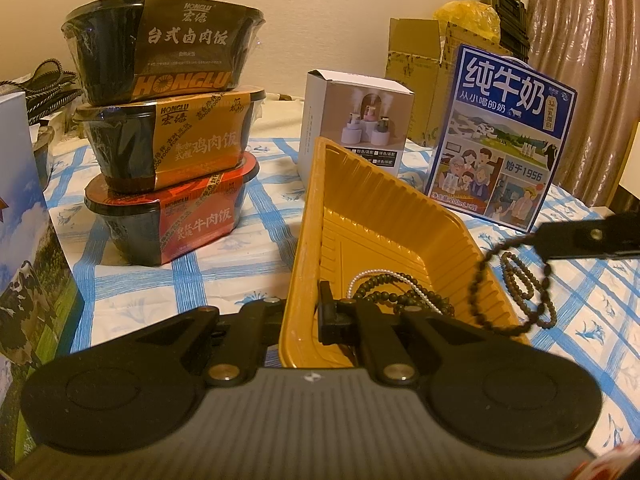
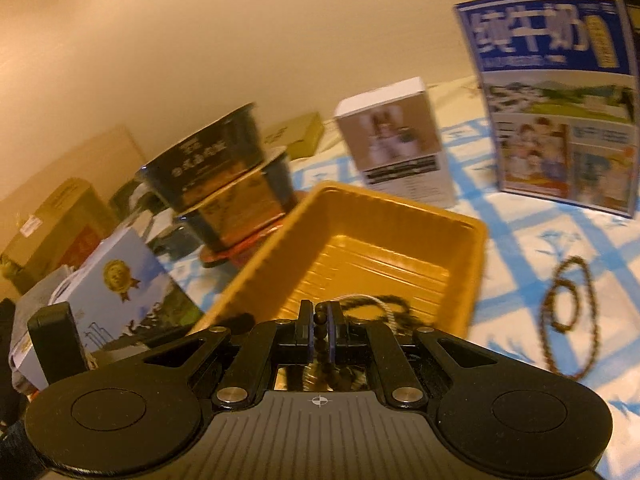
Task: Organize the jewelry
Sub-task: 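Drop the brown bead bracelet into the tray by opening the right gripper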
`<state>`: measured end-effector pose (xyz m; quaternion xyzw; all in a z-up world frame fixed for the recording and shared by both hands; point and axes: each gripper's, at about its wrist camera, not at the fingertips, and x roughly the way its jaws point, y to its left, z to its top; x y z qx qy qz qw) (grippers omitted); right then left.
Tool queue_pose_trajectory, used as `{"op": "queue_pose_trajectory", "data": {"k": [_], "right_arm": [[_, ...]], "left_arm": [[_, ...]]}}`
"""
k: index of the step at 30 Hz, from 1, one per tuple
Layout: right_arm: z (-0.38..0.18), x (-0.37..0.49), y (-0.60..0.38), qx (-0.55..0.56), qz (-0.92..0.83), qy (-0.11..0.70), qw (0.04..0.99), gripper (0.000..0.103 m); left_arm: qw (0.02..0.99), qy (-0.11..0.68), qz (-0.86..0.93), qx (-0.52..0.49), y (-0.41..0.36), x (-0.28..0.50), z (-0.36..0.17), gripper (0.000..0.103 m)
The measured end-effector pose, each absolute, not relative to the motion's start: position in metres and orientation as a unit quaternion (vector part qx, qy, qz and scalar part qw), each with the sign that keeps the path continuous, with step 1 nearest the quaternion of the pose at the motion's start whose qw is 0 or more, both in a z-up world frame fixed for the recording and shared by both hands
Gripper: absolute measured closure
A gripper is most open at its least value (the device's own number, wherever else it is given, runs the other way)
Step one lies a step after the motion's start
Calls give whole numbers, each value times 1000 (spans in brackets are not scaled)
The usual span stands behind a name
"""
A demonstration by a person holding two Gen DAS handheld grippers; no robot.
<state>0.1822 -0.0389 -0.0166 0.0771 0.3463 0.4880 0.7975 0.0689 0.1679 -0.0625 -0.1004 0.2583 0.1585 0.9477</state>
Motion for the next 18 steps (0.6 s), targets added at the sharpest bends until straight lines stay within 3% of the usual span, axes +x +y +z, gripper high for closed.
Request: {"op": "queue_pose_trajectory", "data": {"k": [11,12,16,18], "right_arm": [[-28,184,3,62,495,337,799,96],[-28,185,3,64,492,334,801,94],[-24,193,-11,84,477,328,811,60],[-25,196,-22,86,464,328,819,58]], "left_arm": [[947,259,158,-103,170,69,-64,97],[947,259,158,-103,169,69,-64,97],[947,258,159,-105,169,69,-64,97],[947,258,158,-105,169,69,-64,97]]}}
